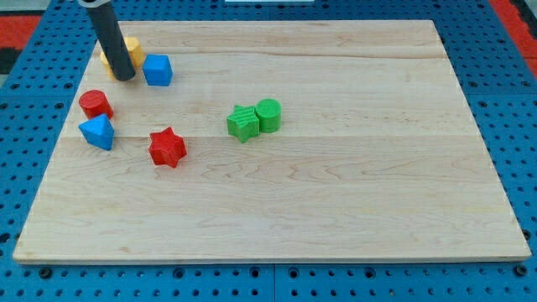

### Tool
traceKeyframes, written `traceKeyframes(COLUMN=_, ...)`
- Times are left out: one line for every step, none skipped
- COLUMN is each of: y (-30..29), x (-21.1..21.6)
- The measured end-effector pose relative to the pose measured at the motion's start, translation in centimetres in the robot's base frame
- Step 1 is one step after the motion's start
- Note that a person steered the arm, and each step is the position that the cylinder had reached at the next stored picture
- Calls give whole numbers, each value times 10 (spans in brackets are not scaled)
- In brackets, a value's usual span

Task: Push the yellow heart along with yellow hexagon a bit up and right

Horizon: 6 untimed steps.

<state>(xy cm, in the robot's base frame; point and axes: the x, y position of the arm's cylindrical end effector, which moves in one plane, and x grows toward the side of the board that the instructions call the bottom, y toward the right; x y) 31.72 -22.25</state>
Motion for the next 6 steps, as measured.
traceKeyframes(y=0, x=4)
traceKeyframes(y=-23, x=19)
traceKeyframes(y=-47, x=10)
traceKeyframes(y=-47, x=-18)
traceKeyframes(y=-39, x=-35)
traceKeyframes(y=-29, x=-50)
